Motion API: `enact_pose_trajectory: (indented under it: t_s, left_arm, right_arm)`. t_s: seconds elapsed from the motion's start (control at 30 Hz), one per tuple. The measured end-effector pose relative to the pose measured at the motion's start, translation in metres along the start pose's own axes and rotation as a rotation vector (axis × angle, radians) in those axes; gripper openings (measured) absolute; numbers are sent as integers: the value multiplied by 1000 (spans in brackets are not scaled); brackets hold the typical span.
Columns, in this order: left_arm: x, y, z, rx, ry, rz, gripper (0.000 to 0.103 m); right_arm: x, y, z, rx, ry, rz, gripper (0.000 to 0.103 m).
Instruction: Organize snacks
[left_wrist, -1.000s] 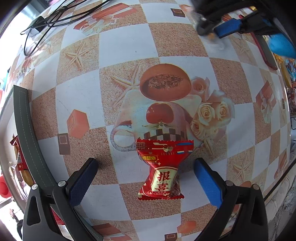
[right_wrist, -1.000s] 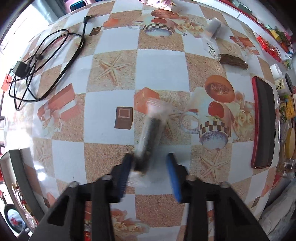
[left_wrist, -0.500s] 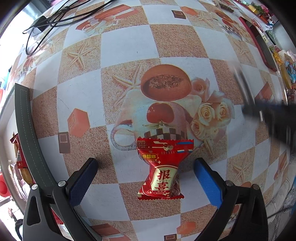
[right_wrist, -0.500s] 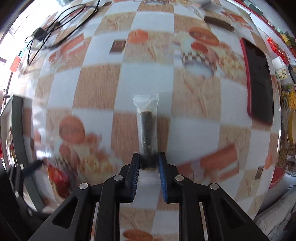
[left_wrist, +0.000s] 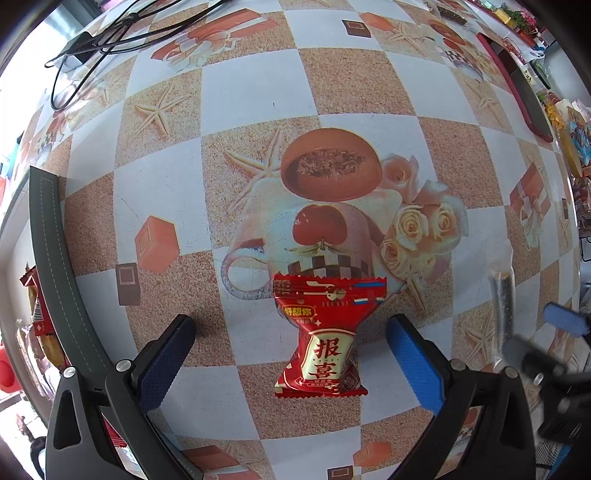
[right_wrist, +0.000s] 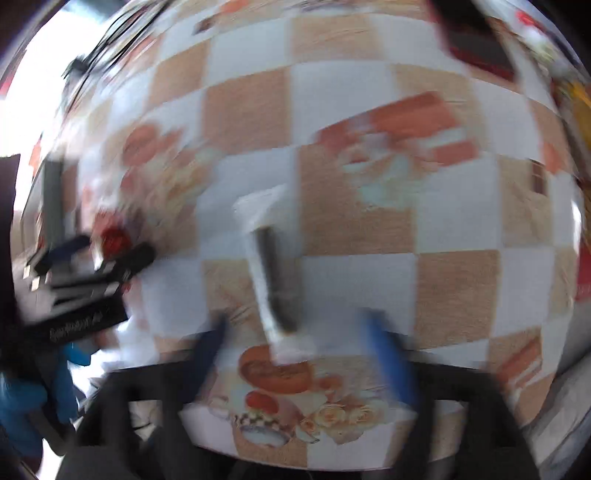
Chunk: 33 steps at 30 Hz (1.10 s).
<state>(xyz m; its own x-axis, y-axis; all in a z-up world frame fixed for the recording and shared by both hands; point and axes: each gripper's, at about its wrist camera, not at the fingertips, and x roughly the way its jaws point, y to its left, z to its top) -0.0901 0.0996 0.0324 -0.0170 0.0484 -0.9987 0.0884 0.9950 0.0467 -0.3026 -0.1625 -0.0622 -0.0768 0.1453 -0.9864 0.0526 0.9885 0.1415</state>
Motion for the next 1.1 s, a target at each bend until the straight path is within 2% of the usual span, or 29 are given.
enact_pose_trajectory:
  t_s: [0.13,0.27,0.3,0.33,0.43,0.53,0.67,0.8,0.93,1.1]
  left_arm:
    - [0,0,-1,3,-6,0,103]
    - [-1,0,-3,5,-17,0,103]
    - [-1,0,-4,6,-18,0,103]
    - [-1,0,-4,7,-18,0,103]
    - [-1,0,-5,8,-18,0,103]
    - [-1,0,-5,10,-19,0,103]
    - [-1,0,-5,8,-15,1,103]
    - [-1,0,-4,7,-4,1,103]
    - [2,-4,-1,15,25,3,103]
    - [3,-6,2,6,51,-2,101]
  right_arm:
    - [1,-10,-3,23,31,-10,91]
    - [10,-4,5,-8,60,-50,91]
    - [14,1,25,-22,69,-62,91]
    - [17,5,31,-38,77,-74,92]
    - [20,20,34,-86,81,-125,99]
    - [27,25,30,-108,86,-161,102]
    - [32,33,31,-103,77,-157,103]
    - [24,28,14,-103,83,-156,103]
    - [33,38,31,-106,111,-159,103]
    - [37,41,31,-128,112,-165,103]
